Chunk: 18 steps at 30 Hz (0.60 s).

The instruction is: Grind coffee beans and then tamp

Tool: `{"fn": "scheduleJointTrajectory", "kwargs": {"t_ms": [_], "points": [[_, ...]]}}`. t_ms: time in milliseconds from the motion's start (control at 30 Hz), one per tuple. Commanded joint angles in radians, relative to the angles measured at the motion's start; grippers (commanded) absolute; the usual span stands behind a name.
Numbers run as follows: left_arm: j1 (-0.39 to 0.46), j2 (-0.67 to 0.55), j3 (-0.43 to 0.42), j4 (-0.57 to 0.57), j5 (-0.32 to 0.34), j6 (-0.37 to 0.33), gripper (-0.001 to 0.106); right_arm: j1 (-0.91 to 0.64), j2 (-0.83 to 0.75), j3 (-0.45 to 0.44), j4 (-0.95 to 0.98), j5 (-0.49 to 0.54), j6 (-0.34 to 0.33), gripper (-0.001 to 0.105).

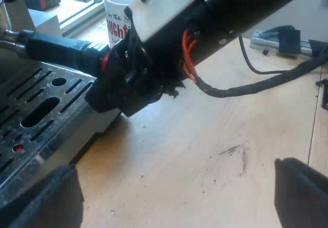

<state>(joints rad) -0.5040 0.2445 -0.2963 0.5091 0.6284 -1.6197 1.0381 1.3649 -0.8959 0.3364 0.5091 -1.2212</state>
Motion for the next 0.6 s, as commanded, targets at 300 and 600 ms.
{"fn": "scheduleJointTrajectory", "kwargs": {"t_ms": [300,600], "points": [[-0.005,-0.005,-0.003,-0.015,-0.002,-0.005,0.078,0.106,-0.089,-0.007,0.114,0.119,-0.008,0.0],[-0.005,-0.005,-0.028,0.006,-0.066,-0.032,0.078,0.16,-0.167,-0.004,0.245,0.116,0.028,0.0]]}}
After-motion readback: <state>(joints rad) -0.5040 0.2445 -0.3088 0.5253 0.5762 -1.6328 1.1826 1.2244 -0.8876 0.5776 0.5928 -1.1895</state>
